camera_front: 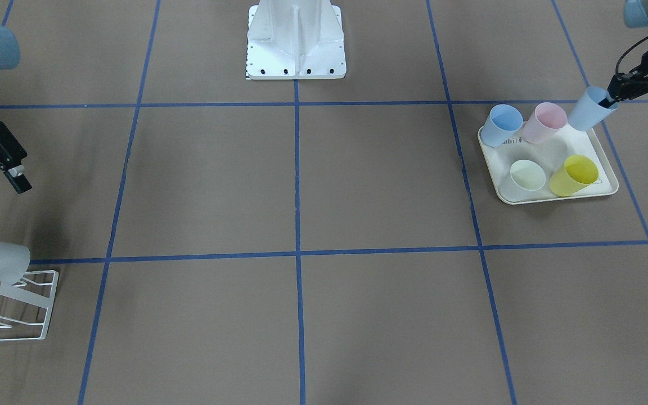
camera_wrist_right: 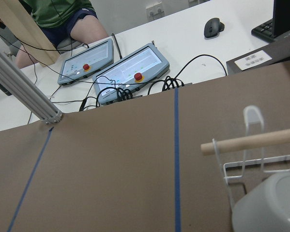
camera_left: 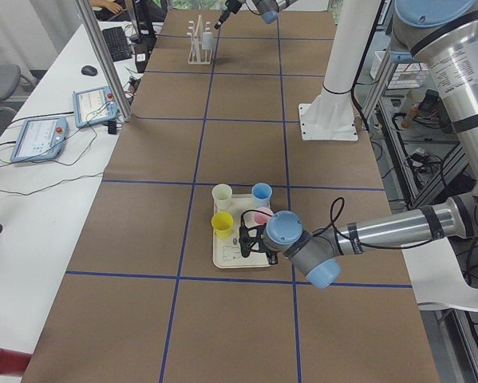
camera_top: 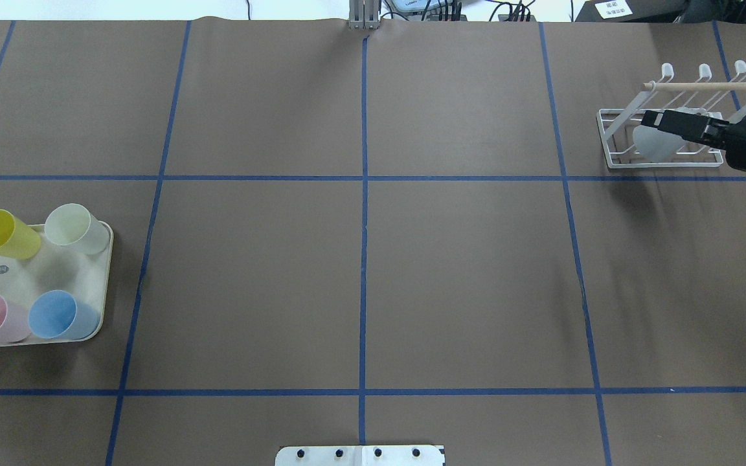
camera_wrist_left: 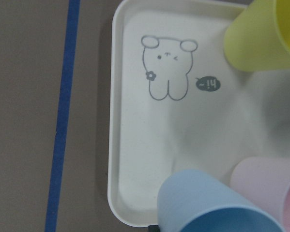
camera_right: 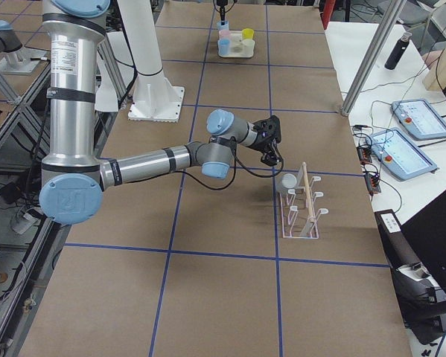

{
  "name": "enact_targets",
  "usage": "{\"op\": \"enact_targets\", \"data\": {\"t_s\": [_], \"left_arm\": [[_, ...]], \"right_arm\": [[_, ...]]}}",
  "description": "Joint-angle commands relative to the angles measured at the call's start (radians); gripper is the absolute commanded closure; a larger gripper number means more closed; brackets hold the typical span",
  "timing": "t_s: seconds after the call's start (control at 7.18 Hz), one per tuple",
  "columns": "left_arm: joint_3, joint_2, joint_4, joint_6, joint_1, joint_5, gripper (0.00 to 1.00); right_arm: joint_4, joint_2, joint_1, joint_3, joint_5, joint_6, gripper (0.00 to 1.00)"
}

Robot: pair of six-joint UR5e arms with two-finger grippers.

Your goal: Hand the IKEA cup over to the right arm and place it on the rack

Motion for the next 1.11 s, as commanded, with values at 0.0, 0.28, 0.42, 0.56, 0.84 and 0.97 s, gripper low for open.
{"op": "enact_targets", "data": {"t_s": [0.0,0.28,0.42,0.56,0.84,0.97], "left_arm": [[-0.004,-0.069,0.006,-0.054,-0.150,-0.117,1.00],[-0.013,-0.190,-0.054,-0.319,-0.147,-0.128,1.00],[-0.012,-0.308,-0.057,-0.472,-0.141,-0.171,1.00],[-0.015,-0.412,-0.068,-0.633,-0.111,-0.174,1.00],[-0.016,-0.581,-0.149,-0.915,-0.025,-0.159,1.00],[-0.019,-0.687,-0.172,-1.038,0.032,-0.127,1.00]], "right_arm": [[0.161,0.015,-0.109,0.000,0.009,0.234,0.02],[0.220,0.106,-0.206,0.003,0.031,0.435,0.02],[0.226,0.134,-0.232,0.014,0.059,0.484,0.02],[0.229,0.166,-0.243,0.028,0.106,0.512,0.02],[0.319,0.177,-0.251,0.039,0.201,0.583,0.01],[0.348,0.192,-0.255,0.040,0.202,0.659,0.01]]}}
